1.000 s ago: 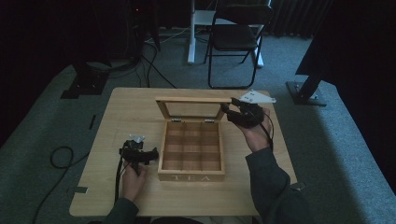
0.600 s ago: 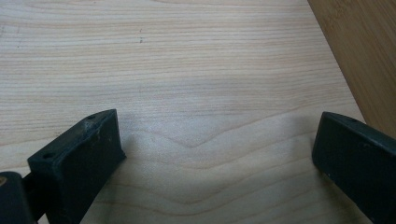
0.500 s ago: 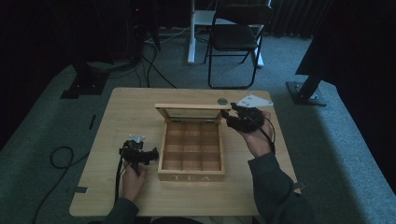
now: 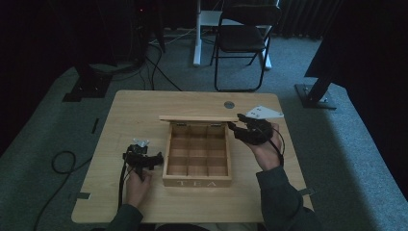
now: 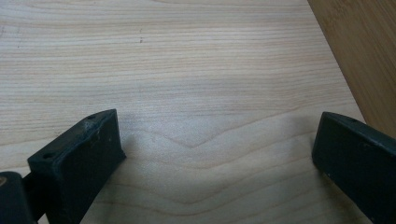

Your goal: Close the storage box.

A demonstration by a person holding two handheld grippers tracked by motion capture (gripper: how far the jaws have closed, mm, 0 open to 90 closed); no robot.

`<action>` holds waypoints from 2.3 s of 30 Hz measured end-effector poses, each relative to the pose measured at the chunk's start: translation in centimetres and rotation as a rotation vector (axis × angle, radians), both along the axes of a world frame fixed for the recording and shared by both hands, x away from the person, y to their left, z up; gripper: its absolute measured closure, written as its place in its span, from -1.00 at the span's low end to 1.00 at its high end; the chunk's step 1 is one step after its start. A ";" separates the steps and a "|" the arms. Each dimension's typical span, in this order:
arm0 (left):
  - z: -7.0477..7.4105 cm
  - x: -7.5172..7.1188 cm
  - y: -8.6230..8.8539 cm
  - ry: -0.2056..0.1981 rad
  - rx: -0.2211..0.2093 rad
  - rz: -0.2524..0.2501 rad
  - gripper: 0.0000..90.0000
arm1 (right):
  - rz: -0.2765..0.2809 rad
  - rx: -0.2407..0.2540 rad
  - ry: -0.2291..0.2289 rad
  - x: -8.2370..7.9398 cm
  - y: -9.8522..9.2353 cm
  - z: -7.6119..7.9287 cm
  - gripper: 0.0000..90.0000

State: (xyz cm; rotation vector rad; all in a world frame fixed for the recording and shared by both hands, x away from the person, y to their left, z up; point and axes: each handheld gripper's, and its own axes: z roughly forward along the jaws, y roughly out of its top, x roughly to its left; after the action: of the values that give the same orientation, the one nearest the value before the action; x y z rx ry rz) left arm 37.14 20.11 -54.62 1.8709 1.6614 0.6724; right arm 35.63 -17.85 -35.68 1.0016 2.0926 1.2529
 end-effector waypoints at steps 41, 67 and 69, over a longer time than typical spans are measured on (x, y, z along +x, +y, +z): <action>0.0 0.0 0.0 -0.002 -0.003 0.004 -0.96 | 0.015 0.009 0.018 -3.4 0.2 -3.2 0.13; 0.0 0.0 0.0 0.004 0.004 -0.003 -0.96 | 0.021 -0.014 0.011 -5.2 0.3 -5.2 0.10; 0.0 0.0 0.0 0.005 0.005 -0.004 -0.96 | 0.021 -0.017 0.012 -5.2 0.3 -5.3 0.10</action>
State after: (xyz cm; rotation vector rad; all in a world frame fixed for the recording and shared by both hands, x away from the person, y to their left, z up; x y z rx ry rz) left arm 37.11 20.14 -54.59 1.8809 1.6599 0.6716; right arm 30.40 -17.55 -40.94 0.9847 2.1245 1.2402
